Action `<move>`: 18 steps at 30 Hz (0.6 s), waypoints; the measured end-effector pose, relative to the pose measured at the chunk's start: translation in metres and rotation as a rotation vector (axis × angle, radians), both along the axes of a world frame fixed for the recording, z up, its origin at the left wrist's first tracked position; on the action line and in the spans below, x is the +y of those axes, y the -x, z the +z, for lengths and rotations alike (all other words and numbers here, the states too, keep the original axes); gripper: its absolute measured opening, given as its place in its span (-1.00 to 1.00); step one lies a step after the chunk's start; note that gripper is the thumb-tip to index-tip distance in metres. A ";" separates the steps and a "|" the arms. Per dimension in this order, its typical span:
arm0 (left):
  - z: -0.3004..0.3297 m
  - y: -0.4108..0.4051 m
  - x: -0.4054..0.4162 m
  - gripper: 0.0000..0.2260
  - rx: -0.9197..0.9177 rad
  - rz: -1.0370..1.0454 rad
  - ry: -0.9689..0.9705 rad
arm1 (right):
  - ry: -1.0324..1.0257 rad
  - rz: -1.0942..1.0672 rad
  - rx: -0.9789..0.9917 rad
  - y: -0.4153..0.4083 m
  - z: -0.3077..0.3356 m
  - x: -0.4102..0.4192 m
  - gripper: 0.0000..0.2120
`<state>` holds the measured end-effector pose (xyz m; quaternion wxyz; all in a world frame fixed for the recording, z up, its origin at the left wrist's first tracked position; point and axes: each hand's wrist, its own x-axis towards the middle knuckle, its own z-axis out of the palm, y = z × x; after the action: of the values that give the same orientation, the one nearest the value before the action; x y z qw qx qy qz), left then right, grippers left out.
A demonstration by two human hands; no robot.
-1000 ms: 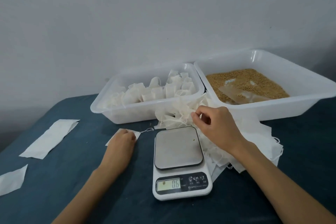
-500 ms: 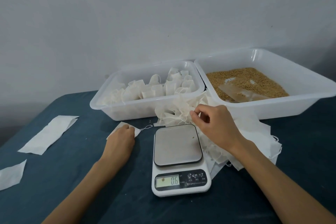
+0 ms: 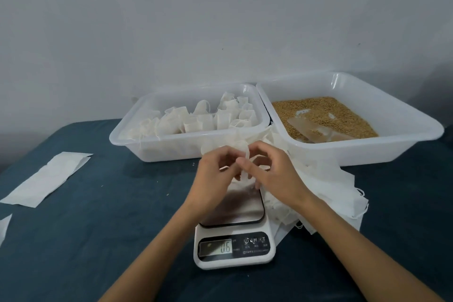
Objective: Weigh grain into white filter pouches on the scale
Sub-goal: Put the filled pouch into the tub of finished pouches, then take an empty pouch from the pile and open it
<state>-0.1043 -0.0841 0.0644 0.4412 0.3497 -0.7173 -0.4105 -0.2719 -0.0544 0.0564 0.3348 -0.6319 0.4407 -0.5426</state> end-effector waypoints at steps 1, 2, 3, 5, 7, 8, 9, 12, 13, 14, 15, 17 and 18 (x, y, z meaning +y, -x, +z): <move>0.000 0.003 -0.002 -0.86 0.016 -0.010 0.002 | 0.000 0.000 -0.030 0.002 0.001 -0.001 -0.75; -0.002 0.005 -0.003 -0.88 0.026 -0.012 0.005 | 0.000 -0.006 -0.055 0.004 0.001 -0.003 -0.78; -0.004 0.007 -0.004 -0.91 0.032 -0.006 0.006 | -0.002 -0.015 -0.076 0.006 0.000 -0.004 -0.82; -0.008 0.009 -0.005 -0.93 0.057 0.020 -0.011 | -0.016 -0.040 -0.121 0.009 -0.002 -0.007 -0.91; -0.011 0.009 -0.004 -0.86 0.106 0.059 -0.034 | -0.020 -0.088 -0.141 0.009 -0.005 -0.008 -0.97; -0.012 0.008 -0.004 -0.83 0.128 0.078 -0.036 | -0.005 -0.124 -0.126 0.008 -0.006 -0.008 -0.95; -0.013 0.006 -0.003 -0.81 0.149 0.096 -0.031 | 0.025 -0.162 -0.087 0.007 -0.008 -0.008 -0.92; -0.012 0.000 -0.002 -0.80 0.199 0.124 -0.023 | 0.133 -0.212 0.124 0.007 -0.012 -0.007 -0.81; -0.012 0.000 -0.001 -0.81 0.207 0.117 -0.031 | 0.149 -0.201 0.205 0.007 -0.013 -0.007 -0.82; -0.012 -0.001 0.001 -0.81 0.209 0.103 -0.038 | 0.157 -0.185 0.269 0.007 -0.015 -0.008 -0.83; -0.013 0.000 0.003 -0.81 0.207 0.085 -0.041 | 0.161 -0.174 0.301 0.006 -0.015 -0.008 -0.83; -0.013 0.001 0.007 -0.81 0.189 0.039 -0.027 | 0.134 -0.173 0.246 0.003 -0.016 -0.008 -0.79; -0.014 0.002 0.008 -0.80 0.180 0.012 -0.018 | 0.104 -0.172 0.184 0.002 -0.016 -0.007 -0.79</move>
<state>-0.1063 -0.0760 0.0505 0.5030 0.3199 -0.6690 -0.4439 -0.2744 -0.0617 0.0407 0.2121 -0.6553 0.4935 -0.5311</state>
